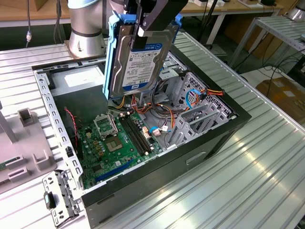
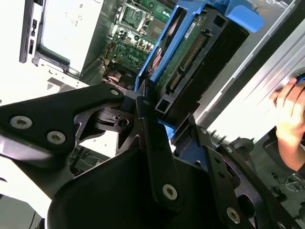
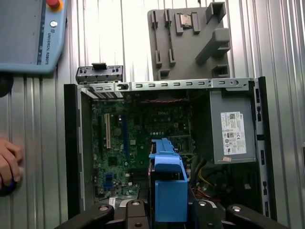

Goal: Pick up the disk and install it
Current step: 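Pick up the disk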

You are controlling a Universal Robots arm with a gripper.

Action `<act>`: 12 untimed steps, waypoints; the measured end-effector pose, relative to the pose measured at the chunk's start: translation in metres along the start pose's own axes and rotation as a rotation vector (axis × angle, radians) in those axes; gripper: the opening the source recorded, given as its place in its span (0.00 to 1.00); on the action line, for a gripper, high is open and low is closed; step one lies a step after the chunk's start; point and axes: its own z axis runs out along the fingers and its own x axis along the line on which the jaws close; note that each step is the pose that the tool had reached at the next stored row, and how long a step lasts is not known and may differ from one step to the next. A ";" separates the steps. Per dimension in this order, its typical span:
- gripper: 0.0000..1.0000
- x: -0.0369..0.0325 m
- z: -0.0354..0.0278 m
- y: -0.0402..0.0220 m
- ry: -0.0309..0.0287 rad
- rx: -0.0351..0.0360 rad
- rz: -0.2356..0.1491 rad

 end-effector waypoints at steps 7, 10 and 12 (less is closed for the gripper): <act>0.37 0.0043 -0.0001 -0.0059 0.0000 -0.0006 0.000; 0.37 0.0058 -0.0002 -0.0077 0.0001 -0.0007 0.000; 0.37 0.0074 -0.0002 -0.0093 0.0000 -0.0007 0.000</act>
